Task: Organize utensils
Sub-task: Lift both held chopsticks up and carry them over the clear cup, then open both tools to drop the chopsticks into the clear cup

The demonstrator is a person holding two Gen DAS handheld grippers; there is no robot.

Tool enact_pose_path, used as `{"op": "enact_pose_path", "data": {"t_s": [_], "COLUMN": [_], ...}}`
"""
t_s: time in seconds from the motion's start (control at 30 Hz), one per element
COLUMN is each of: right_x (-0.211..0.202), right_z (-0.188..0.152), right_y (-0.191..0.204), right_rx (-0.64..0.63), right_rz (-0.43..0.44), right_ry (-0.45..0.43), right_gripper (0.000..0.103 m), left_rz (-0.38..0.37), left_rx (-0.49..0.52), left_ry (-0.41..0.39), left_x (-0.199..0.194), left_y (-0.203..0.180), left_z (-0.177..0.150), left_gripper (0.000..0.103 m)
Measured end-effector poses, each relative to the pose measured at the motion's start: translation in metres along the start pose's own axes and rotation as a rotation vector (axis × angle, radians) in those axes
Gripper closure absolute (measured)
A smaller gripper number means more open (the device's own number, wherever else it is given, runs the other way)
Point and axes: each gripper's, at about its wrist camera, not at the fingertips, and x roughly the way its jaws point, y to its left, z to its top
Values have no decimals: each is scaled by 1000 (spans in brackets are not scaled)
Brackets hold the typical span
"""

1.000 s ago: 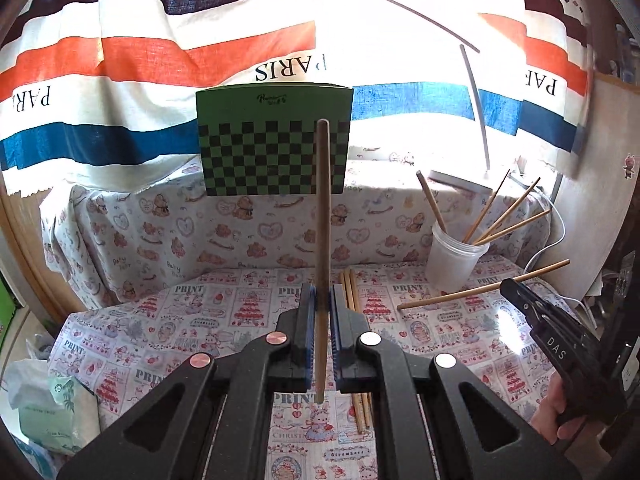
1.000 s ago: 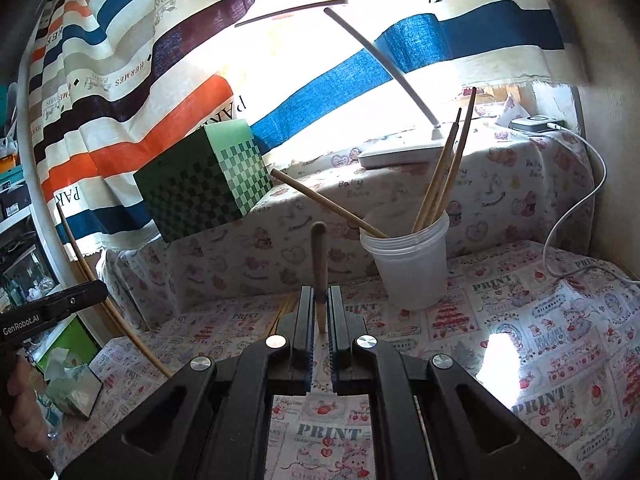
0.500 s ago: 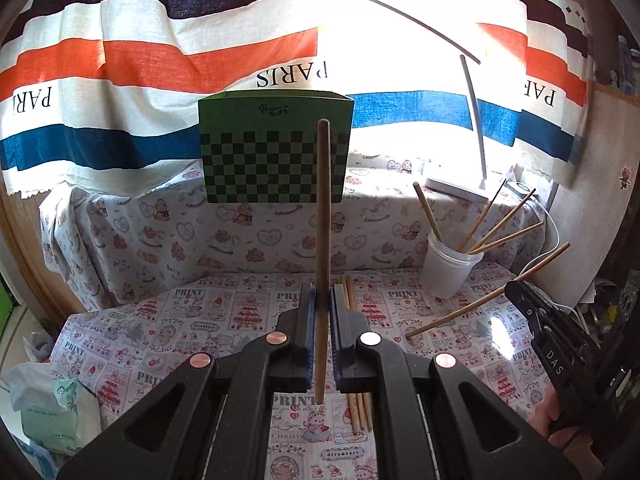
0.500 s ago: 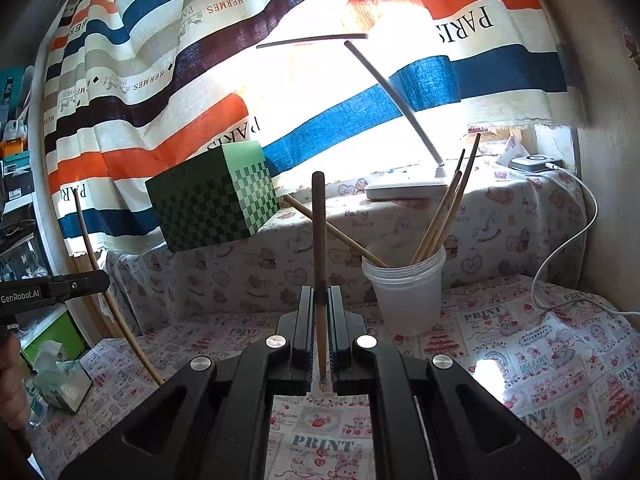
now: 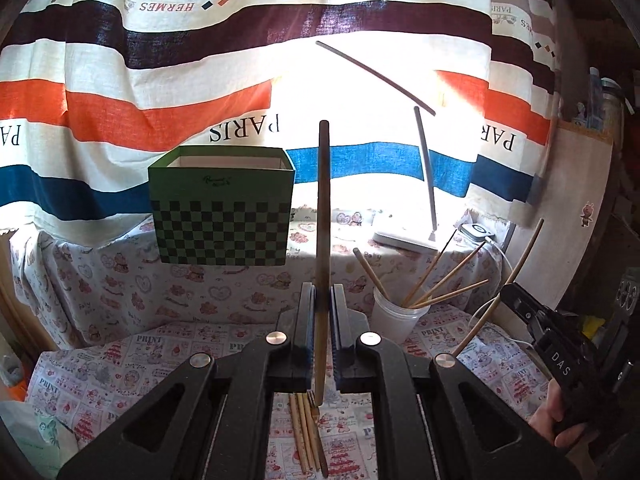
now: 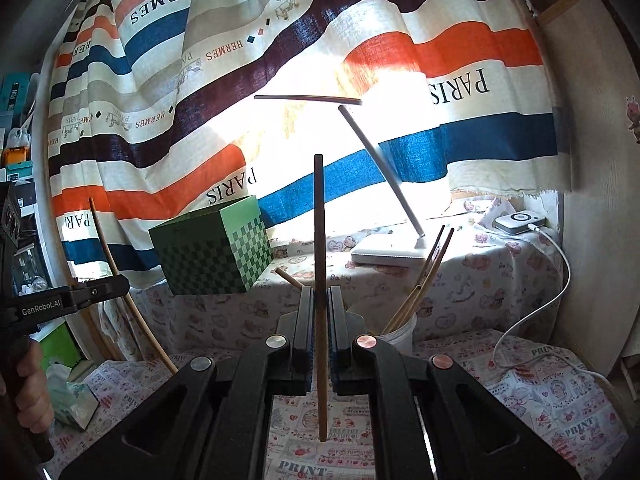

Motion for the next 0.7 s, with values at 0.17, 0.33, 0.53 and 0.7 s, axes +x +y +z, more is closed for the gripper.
{"op": "enact_pose_path", "data": {"t_s": [0.17, 0.33, 0.53, 0.7], "right_x": [-6, 6, 36, 71], "right_z": [28, 55, 73, 71], "right_y": [1, -3, -18, -25], "right_rx": [-39, -43, -1, -20], "right_rz": [-17, -17, -64, -84], "right_ry": [-61, -83, -107, -59], "right_gripper": [96, 96, 96, 96], "left_rz": [-96, -160, -203, -222], "left_rx": [-10, -66, -71, -34], "left_ry": [-41, -65, -176, -183], "left_x": [7, 27, 57, 94], "left_y": [-16, -27, -45, -64], "left_z": [21, 36, 58, 62], "left_gripper": [97, 97, 97, 97]}}
